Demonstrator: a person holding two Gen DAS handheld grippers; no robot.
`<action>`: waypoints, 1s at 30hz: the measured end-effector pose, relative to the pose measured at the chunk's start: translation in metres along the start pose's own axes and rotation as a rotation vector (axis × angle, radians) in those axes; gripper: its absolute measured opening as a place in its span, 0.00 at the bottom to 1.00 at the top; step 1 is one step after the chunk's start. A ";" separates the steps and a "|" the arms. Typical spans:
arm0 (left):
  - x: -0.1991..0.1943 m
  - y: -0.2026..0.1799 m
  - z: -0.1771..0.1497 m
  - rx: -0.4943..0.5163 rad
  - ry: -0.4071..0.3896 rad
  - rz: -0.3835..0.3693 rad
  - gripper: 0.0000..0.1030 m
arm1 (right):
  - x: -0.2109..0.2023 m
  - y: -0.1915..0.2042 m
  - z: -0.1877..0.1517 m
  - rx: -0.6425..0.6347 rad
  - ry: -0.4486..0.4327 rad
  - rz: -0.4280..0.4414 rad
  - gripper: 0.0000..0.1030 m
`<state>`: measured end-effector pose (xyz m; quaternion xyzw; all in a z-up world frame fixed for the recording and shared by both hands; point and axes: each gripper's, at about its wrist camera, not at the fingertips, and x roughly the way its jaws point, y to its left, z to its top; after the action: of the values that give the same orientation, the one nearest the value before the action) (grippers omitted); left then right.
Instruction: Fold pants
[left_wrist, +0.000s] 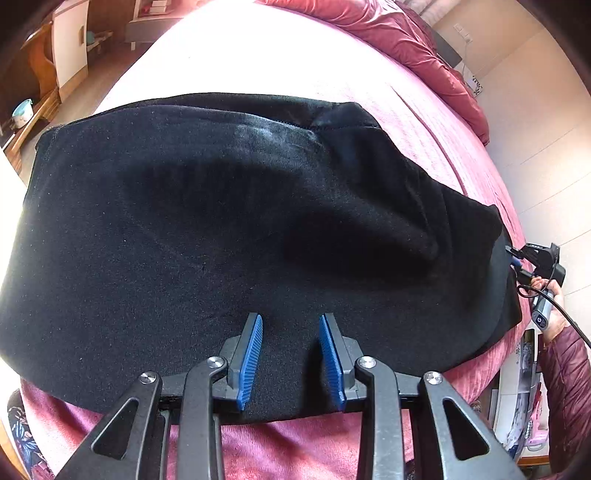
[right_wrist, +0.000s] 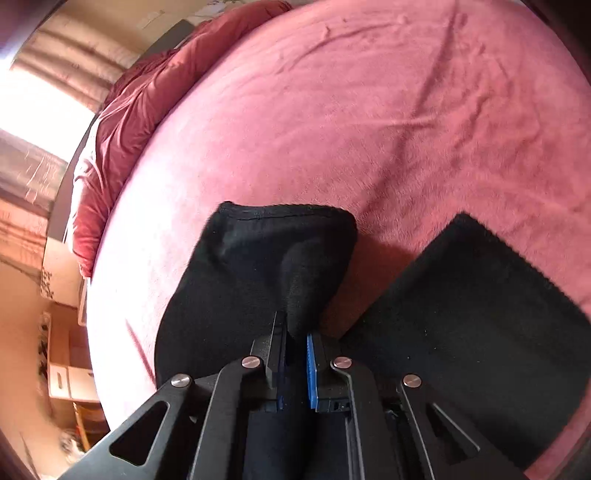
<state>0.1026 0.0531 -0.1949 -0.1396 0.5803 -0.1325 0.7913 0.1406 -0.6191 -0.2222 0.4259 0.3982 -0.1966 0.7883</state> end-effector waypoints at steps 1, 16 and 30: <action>0.001 -0.001 0.000 -0.001 -0.001 0.000 0.32 | -0.011 0.004 0.000 -0.023 -0.018 0.011 0.07; -0.001 0.021 0.000 -0.025 -0.013 -0.054 0.32 | -0.197 0.028 -0.011 -0.061 -0.285 0.018 0.51; 0.003 0.009 0.003 -0.012 -0.008 -0.036 0.32 | -0.136 -0.104 -0.060 0.164 -0.085 -0.014 0.26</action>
<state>0.1073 0.0604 -0.2000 -0.1551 0.5753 -0.1427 0.7903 -0.0368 -0.6311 -0.1872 0.4775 0.3501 -0.2520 0.7655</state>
